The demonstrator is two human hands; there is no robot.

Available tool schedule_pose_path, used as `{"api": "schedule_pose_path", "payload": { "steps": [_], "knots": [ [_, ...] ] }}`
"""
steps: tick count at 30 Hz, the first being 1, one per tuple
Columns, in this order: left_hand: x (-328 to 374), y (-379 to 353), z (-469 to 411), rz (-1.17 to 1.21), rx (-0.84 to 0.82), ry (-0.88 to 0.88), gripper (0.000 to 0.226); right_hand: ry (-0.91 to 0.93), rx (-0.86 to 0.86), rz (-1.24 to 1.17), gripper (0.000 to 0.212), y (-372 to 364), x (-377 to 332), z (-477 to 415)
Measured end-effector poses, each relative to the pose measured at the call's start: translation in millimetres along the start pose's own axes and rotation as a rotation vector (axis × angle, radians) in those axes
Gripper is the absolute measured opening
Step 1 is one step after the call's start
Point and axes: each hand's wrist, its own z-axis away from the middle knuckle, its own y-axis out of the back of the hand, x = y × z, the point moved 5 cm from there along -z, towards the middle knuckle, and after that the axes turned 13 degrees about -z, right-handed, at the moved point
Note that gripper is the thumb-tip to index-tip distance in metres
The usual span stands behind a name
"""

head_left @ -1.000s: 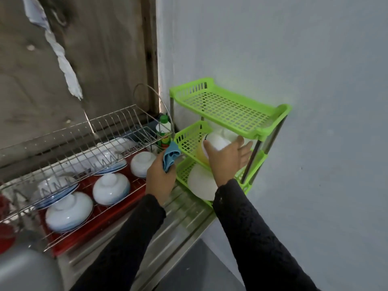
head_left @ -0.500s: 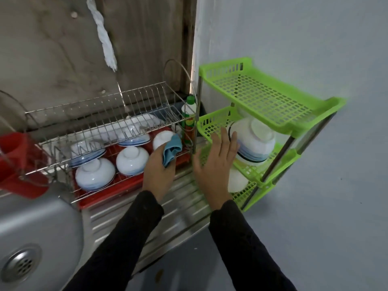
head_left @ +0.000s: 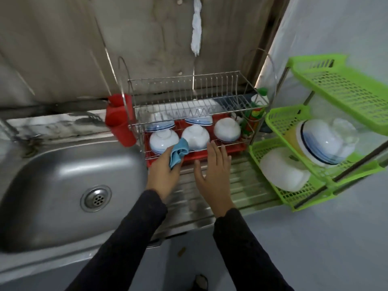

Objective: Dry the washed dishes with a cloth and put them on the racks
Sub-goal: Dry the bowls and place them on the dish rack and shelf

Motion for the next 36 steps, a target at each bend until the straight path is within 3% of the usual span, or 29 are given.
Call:
{"api": "schedule_pose_path", "payload": {
  "steps": [6,17,36],
  "knots": [
    [-57.8,81.9,42.2,-0.063,0.114,0.038,0.037,0.013,-0.234,-0.023,0.076,-67.3,-66.8,43.9],
    [-199.3,247.0,151.2,-0.147,0.327,0.250,0.032,0.183,-0.565,-0.078,0.064,-197.8,-220.3,139.7],
    [-394.5,446.3,259.9,-0.261,0.714,0.687,0.034,0.502,-0.905,-0.203,0.051,-419.3,-411.8,225.6]
  ]
}}
